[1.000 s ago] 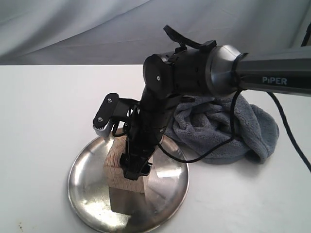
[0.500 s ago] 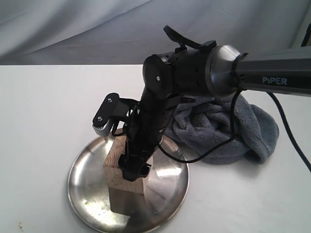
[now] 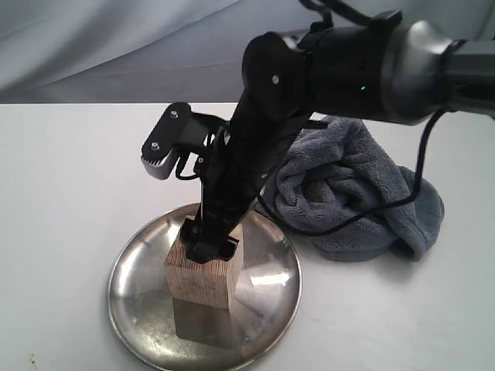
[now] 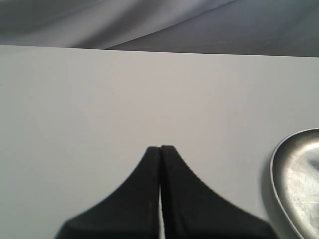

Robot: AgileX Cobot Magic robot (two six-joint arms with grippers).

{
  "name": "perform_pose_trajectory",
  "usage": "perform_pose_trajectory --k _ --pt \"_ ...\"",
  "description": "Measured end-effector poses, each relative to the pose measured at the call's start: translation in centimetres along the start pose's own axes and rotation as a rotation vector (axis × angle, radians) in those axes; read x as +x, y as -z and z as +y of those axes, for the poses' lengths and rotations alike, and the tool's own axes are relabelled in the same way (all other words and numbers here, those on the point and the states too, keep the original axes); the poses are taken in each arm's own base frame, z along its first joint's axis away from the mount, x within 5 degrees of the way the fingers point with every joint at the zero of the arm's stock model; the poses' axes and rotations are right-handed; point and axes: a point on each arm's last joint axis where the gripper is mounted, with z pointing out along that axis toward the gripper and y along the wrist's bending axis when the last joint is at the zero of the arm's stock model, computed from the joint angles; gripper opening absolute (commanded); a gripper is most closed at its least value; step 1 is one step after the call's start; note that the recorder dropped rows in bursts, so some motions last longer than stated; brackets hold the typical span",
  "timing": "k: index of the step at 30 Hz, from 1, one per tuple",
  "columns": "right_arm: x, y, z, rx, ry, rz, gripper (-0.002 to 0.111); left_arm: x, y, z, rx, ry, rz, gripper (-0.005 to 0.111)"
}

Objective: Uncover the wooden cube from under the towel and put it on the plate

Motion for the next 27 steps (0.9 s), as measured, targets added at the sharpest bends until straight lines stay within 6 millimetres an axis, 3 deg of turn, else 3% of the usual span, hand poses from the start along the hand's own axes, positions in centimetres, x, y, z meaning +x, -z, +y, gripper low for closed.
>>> perform_pose_trajectory --k 7,10,11,12,15,17,21,23,27 --pt "0.1 5.7 0.3 0.117 0.074 -0.045 0.105 0.0 0.0 0.0 0.0 0.0 0.0 0.001" --pt "0.5 11.8 1.1 0.23 0.117 -0.139 0.105 0.0 0.0 0.0 0.0 0.0 0.0 0.001" --pt "0.6 12.8 1.3 0.254 0.124 -0.153 0.105 0.0 0.0 0.0 0.0 0.0 0.0 0.001" --pt "1.1 15.4 1.8 0.31 0.131 -0.192 0.105 0.0 0.0 0.0 0.0 0.0 0.0 0.001" --pt "2.5 20.2 2.9 0.42 0.127 -0.262 0.105 0.0 0.0 0.0 0.0 0.0 0.0 0.001" --pt "4.4 24.5 4.4 0.508 0.133 -0.318 0.105 0.0 0.0 0.0 0.0 0.0 0.0 0.001" --pt "8.0 29.7 6.6 0.619 0.102 -0.36 0.103 0.0 0.0 0.0 0.0 0.0 0.0 0.001" --pt "10.3 32.2 7.6 0.693 0.021 -0.391 0.09 0.0 0.0 0.0 0.0 0.0 0.0 0.001" --pt "14.2 35.8 9.0 0.845 -0.13 -0.444 0.049 0.0 0.0 0.0 0.0 0.0 0.0 0.001"
